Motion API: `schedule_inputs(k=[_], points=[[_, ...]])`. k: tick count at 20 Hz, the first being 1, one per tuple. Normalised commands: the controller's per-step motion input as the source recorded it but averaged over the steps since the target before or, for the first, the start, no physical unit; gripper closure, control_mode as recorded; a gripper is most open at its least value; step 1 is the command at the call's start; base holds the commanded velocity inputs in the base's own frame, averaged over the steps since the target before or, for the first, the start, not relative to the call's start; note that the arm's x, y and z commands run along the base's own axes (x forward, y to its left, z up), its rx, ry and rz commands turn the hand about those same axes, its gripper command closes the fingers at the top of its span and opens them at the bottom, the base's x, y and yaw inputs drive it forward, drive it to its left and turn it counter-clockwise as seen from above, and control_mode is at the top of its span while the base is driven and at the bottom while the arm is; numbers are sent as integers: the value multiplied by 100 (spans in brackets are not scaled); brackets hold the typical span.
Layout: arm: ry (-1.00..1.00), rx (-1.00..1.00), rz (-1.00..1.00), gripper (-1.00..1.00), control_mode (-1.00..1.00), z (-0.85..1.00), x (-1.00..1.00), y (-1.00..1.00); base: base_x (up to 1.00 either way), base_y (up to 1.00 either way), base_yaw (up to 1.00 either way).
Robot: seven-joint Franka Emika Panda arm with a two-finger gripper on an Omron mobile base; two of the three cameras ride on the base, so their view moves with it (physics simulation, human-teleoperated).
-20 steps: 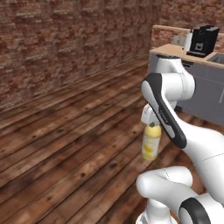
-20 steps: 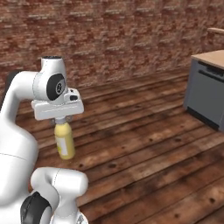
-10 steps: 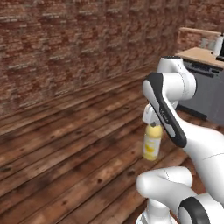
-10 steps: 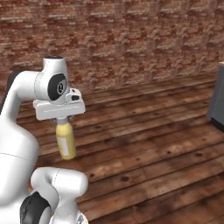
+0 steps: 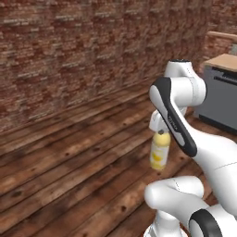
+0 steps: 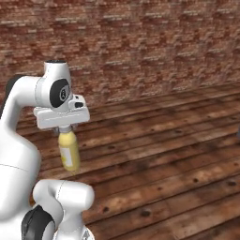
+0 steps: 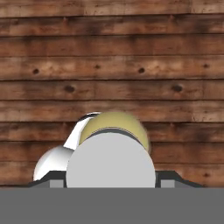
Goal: There is a wine glass and glass cup on the dining counter. Place the wine bottle next to the wine glass and the juice bottle next to the glass cup.
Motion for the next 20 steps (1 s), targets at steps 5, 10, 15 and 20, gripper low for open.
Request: schedule_inputs(k=[5, 10, 15, 20], points=[[0, 0, 0, 100, 100, 0, 0, 0, 77, 23, -18], [0, 0, 0, 100, 100, 0, 0, 0, 74, 25, -24], [0, 0, 0, 100, 100, 0, 0, 0, 72, 26, -29], [0, 0, 0, 100, 100, 0, 0, 0, 69, 23, -31]])
